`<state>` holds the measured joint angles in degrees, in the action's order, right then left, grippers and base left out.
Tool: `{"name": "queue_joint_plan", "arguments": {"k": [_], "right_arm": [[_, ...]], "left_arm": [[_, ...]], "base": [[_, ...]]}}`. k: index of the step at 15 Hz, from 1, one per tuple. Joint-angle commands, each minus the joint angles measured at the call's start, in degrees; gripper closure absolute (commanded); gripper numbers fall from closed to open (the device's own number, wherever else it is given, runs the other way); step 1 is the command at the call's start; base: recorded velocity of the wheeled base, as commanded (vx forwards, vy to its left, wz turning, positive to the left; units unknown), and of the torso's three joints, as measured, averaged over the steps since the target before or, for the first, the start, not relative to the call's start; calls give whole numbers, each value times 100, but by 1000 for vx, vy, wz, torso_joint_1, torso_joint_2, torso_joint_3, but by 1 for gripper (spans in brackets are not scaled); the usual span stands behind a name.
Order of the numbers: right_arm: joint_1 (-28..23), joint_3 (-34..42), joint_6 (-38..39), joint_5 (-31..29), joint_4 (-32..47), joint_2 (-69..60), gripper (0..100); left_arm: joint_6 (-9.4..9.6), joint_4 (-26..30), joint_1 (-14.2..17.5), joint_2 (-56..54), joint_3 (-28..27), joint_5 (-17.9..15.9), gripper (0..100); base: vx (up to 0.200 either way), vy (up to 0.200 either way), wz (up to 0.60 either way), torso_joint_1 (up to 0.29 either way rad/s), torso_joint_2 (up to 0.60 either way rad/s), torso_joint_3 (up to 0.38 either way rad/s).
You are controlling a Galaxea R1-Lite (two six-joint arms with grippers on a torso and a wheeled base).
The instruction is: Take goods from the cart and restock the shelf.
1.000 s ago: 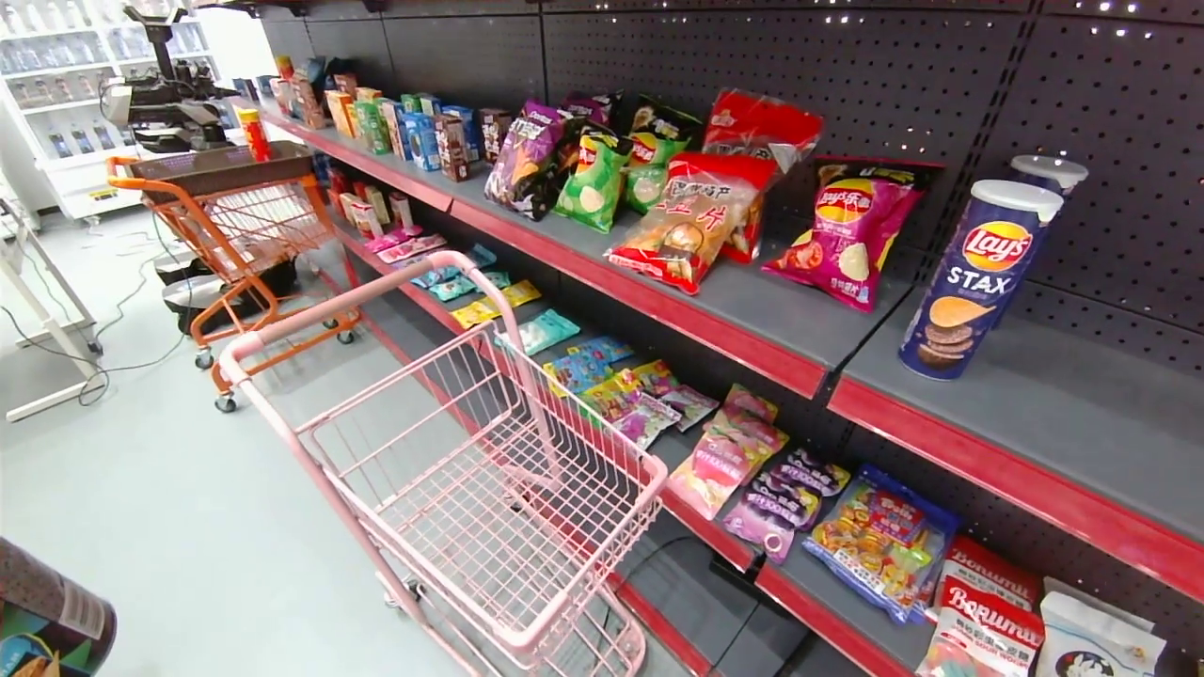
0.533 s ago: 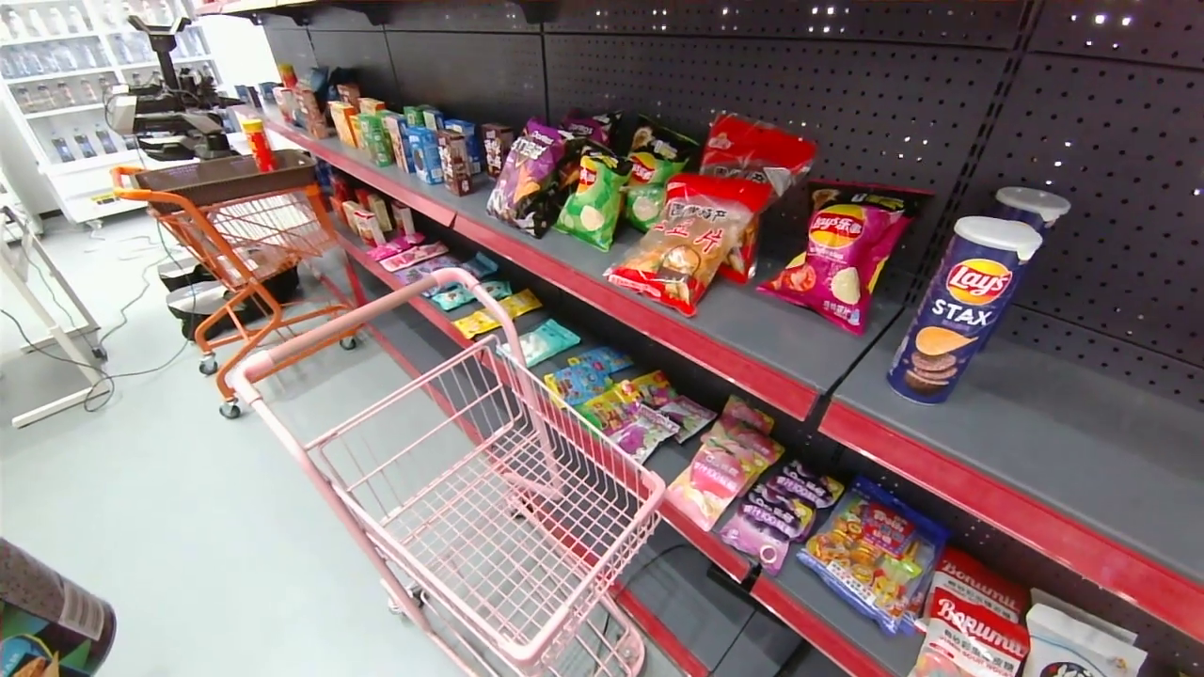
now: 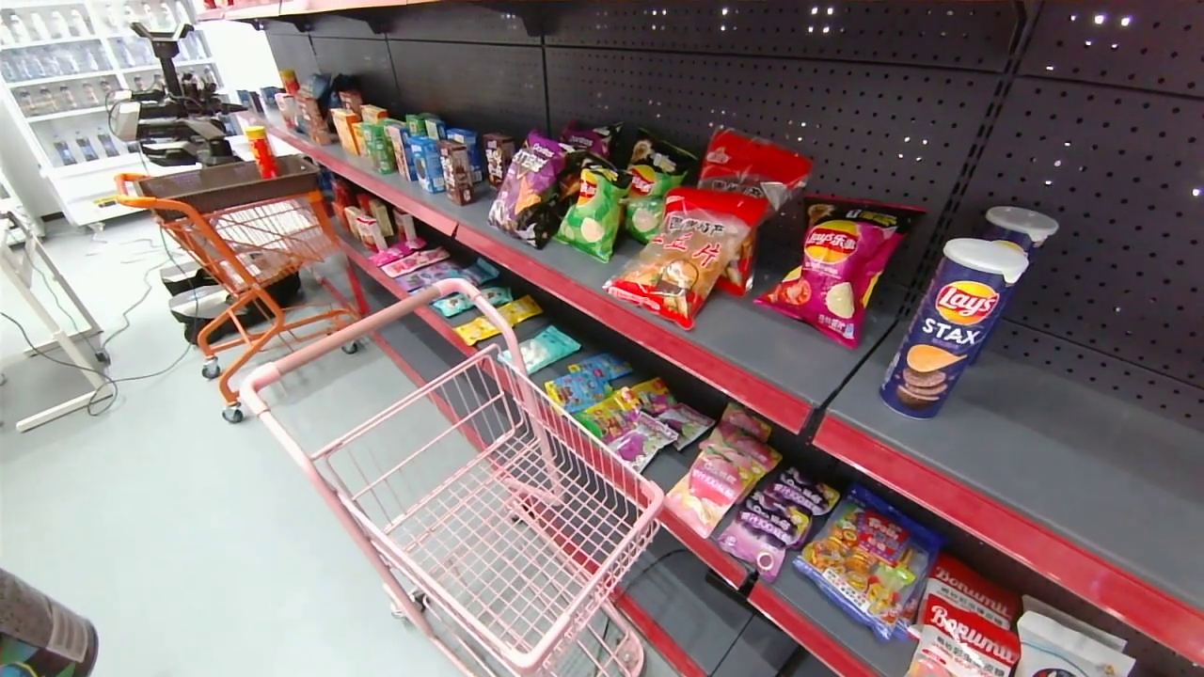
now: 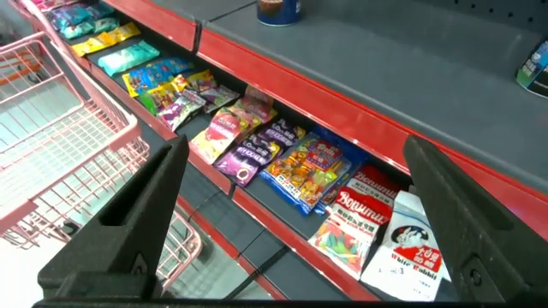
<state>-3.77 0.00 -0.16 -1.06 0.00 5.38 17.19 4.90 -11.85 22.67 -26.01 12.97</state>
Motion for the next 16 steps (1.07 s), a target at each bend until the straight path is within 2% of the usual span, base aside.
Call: {"name": "queue_joint_plan", "arguments": {"k": [1,3,4,5,6,11,16], "right_arm": [[-1,0,-2,1,9,-1,0],[-1,0,7,1,0,-1,0],[-1,0,7,1,0,-1,0],[-1,0,-2,1,0,-1,0],[-1,0,-2,1,0,-1,0],[-1,0,-2,1,9,-1,0],[-1,0,-2,1,0,-1,0]], "left_arm": [[-84,-15,-2,-35,-18,-5,100],[-357,-24,-2,-26,-53,-14,100],[-647,-24,-10,-35,-35,-58,100],[-840,-33,-10,-35,-35,-172,100],[-901,-33,-10,-44,-35,-198,100],[-901,-7,-10,-61,-9,-198,100],[-893,2,-10,-70,0,-216,100]], "base": [[0,0,0,0,0,0],[0,0,0,0,0,0],[0,0,0,0,0,0],[0,0,0,0,0,0],[0,0,0,0,0,0],[0,0,0,0,0,0],[0,0,-600,3,-1,2]]}}
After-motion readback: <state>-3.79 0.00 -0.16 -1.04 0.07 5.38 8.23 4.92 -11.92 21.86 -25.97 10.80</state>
